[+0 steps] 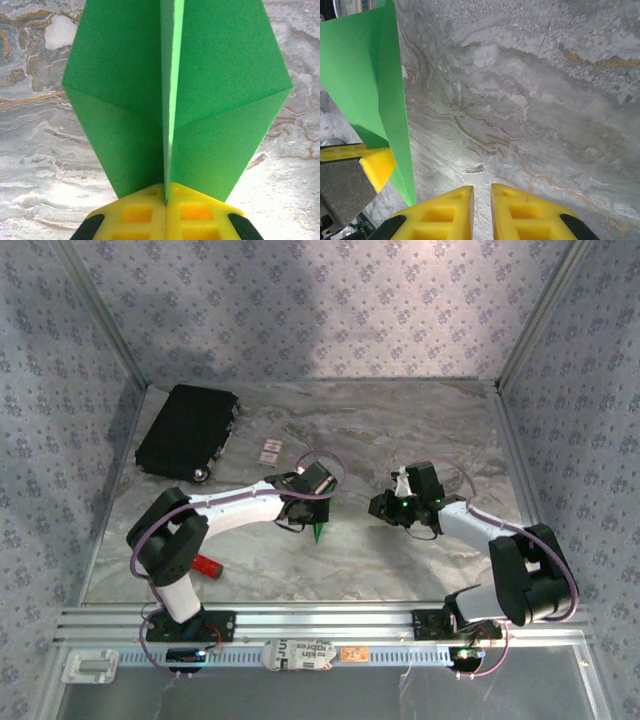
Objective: Fold a paper plane with a square sheet of paper (pick it up from the middle)
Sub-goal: Move the paper plane to the center of the table.
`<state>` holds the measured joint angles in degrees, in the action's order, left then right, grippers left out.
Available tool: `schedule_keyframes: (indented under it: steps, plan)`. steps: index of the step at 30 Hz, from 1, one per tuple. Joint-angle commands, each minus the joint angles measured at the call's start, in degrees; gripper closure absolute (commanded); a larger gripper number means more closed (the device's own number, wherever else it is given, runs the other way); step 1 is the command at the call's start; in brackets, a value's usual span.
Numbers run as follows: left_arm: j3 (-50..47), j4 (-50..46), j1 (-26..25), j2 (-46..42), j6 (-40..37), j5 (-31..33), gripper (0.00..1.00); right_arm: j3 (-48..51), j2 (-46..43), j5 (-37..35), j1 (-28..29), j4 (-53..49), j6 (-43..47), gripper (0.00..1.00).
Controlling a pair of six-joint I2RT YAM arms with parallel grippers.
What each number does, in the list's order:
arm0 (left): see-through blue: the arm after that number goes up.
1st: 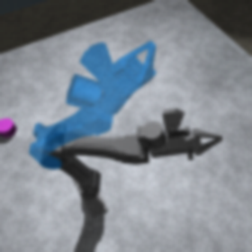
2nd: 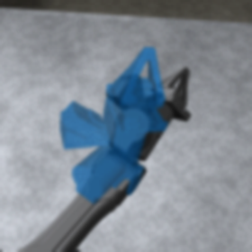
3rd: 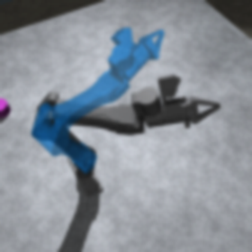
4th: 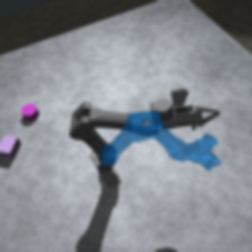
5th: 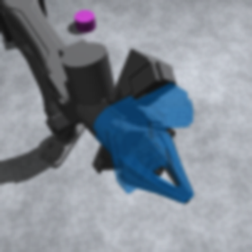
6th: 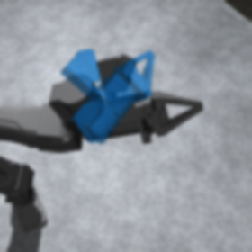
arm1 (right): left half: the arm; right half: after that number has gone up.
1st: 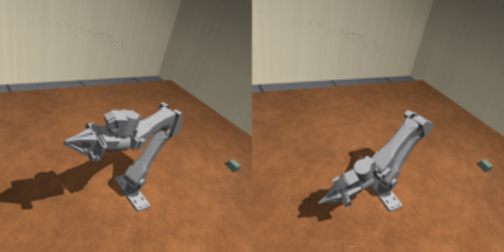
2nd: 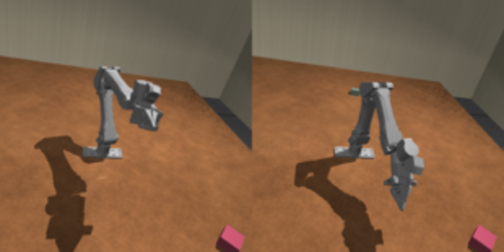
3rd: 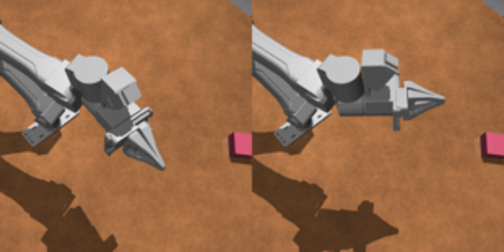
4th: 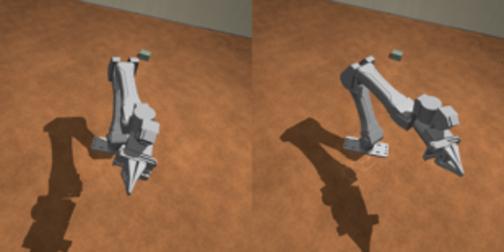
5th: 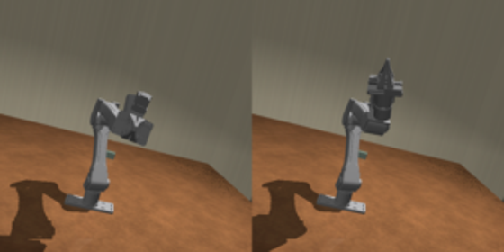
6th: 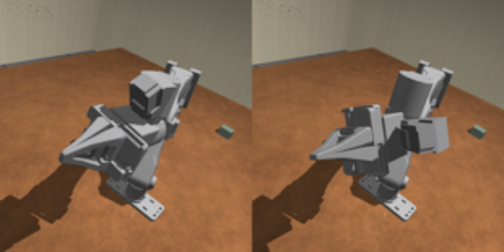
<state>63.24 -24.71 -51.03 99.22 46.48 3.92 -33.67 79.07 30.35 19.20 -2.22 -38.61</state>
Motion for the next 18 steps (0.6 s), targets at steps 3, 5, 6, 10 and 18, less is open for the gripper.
schedule_keyframes:
  steps: [3, 5, 6, 10, 18]
  plan:
    - [0.9, -2.17, -0.39, 1.59, -0.3, -0.36, 0.93, -1.96, 1.69, -1.41, 1.27, 0.55, -1.12, 0.82]
    - [1.0, -1.92, -0.39, 1.85, -0.24, -0.83, 0.93, -2.1, 1.97, -1.48, 1.52, 0.66, -1.14, 0.82]
    - [1.03, -2.07, -0.4, 2.01, -0.25, -0.93, 0.93, -2.09, 2.13, -1.59, 1.58, 0.72, -1.13, 0.82]
    - [1.04, -1.93, -0.39, 2.3, -0.54, -1.59, 0.91, -2.11, 2.54, -1.79, 1.93, 0.89, -1.2, 0.82]
    - [1.44, -1.94, -0.67, 3.46, -0.71, -2.69, 0.9, -2.53, 3.74, -1.69, 2.42, 1.69, -1.38, 0.82]
